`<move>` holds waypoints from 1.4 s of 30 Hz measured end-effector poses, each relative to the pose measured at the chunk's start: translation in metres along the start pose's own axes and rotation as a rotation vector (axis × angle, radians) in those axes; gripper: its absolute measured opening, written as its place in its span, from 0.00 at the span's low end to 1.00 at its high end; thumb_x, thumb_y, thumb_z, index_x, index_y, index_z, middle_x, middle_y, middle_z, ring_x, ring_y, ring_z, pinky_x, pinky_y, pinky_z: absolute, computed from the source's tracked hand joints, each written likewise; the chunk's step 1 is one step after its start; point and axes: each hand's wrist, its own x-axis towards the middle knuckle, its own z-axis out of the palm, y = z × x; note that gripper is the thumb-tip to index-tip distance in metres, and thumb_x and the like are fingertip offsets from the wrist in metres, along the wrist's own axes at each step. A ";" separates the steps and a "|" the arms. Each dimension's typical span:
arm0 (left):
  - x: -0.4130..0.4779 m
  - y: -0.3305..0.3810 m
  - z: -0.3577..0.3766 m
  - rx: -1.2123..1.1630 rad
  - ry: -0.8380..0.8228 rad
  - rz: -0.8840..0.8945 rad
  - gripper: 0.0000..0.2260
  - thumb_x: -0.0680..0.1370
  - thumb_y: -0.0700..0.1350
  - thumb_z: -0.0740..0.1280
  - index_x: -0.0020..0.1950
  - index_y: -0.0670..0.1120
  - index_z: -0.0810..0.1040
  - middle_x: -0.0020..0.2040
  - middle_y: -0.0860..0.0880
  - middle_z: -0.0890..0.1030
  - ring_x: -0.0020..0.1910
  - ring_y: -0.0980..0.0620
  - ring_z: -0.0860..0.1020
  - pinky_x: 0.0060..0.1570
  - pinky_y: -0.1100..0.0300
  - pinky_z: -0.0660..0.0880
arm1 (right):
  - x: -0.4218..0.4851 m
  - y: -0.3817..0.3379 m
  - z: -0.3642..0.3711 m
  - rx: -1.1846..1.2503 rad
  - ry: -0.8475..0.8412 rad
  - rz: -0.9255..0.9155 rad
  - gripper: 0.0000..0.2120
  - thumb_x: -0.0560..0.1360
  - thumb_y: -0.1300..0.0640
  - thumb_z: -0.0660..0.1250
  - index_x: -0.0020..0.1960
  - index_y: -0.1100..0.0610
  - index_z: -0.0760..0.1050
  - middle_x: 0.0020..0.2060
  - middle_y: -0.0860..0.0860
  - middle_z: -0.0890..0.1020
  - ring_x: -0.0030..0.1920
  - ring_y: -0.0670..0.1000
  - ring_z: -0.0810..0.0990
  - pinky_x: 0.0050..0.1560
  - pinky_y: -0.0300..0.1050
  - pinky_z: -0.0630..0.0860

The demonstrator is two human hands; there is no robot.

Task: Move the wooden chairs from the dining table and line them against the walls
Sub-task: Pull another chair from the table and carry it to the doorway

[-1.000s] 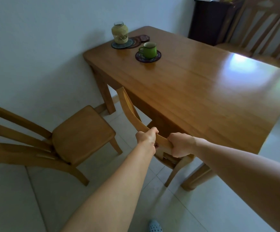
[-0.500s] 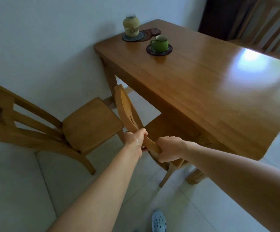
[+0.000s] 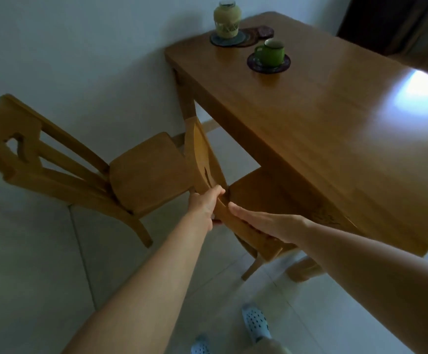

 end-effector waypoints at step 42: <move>-0.058 -0.093 -0.193 -0.081 0.222 0.231 0.08 0.68 0.42 0.70 0.45 0.41 0.78 0.31 0.47 0.77 0.34 0.49 0.78 0.36 0.58 0.74 | 0.008 -0.035 0.198 -0.104 -0.320 0.148 0.63 0.47 0.19 0.62 0.71 0.58 0.65 0.54 0.57 0.78 0.54 0.57 0.78 0.62 0.58 0.75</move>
